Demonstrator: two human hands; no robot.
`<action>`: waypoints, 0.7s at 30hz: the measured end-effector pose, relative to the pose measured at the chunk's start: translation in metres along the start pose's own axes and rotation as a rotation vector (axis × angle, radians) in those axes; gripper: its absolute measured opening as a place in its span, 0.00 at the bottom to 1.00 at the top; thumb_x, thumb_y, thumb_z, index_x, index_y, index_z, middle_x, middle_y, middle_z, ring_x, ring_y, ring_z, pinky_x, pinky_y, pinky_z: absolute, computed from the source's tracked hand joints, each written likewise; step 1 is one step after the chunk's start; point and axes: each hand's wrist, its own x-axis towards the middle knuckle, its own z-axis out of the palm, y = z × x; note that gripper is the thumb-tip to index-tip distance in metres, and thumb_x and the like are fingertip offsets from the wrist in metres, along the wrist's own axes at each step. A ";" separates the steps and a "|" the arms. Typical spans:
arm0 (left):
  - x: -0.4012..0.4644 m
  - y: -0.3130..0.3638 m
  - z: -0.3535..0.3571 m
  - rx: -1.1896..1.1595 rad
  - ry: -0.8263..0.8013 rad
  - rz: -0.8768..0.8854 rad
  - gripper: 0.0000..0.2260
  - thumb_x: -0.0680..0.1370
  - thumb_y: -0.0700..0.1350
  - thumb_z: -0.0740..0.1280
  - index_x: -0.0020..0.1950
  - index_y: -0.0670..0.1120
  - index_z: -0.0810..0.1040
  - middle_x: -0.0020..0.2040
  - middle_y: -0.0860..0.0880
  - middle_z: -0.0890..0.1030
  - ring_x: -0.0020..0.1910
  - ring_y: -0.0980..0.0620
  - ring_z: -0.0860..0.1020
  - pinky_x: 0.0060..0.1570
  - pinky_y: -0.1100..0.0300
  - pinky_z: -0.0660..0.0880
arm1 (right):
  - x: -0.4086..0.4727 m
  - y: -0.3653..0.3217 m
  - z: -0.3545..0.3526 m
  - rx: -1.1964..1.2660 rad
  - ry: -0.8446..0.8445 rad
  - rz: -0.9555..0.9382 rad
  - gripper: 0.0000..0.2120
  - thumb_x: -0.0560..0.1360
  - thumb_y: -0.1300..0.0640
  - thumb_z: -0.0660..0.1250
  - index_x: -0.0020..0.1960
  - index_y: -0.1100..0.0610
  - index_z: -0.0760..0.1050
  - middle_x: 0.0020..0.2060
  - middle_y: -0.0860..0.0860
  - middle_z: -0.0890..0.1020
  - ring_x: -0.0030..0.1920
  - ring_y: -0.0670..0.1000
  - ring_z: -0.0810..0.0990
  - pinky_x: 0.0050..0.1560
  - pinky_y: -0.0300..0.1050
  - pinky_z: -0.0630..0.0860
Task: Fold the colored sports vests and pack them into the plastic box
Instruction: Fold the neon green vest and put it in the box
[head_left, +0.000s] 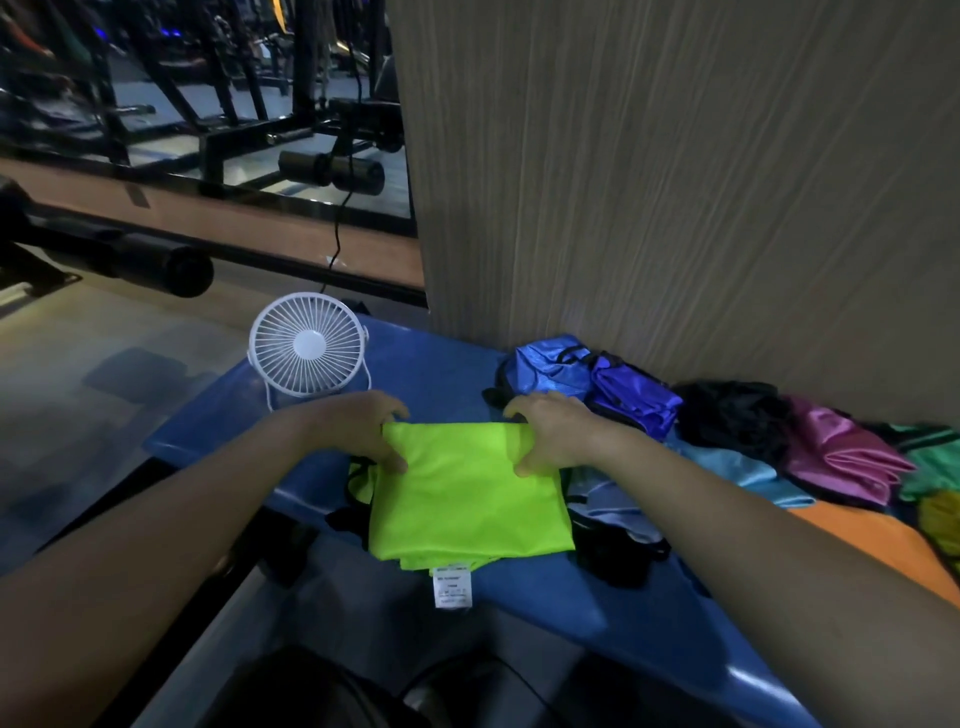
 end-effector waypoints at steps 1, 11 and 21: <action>0.004 -0.002 0.002 0.019 -0.002 0.031 0.24 0.61 0.62 0.80 0.50 0.52 0.78 0.48 0.54 0.79 0.51 0.47 0.80 0.44 0.61 0.70 | 0.003 0.000 0.001 -0.018 -0.009 -0.002 0.34 0.67 0.47 0.78 0.69 0.52 0.71 0.65 0.53 0.77 0.65 0.57 0.72 0.64 0.48 0.67; 0.006 -0.004 0.005 0.090 0.692 0.302 0.10 0.67 0.39 0.70 0.42 0.48 0.71 0.36 0.51 0.72 0.34 0.47 0.72 0.34 0.56 0.63 | 0.008 0.000 -0.003 0.014 0.279 -0.063 0.13 0.74 0.56 0.67 0.57 0.54 0.71 0.58 0.52 0.76 0.59 0.56 0.77 0.51 0.51 0.74; -0.037 -0.006 0.046 0.411 0.666 0.457 0.12 0.65 0.43 0.58 0.48 0.51 0.67 0.47 0.46 0.74 0.42 0.43 0.75 0.41 0.48 0.74 | -0.046 -0.004 0.018 0.040 0.313 -0.230 0.15 0.73 0.55 0.70 0.56 0.51 0.70 0.55 0.48 0.72 0.60 0.53 0.73 0.55 0.52 0.74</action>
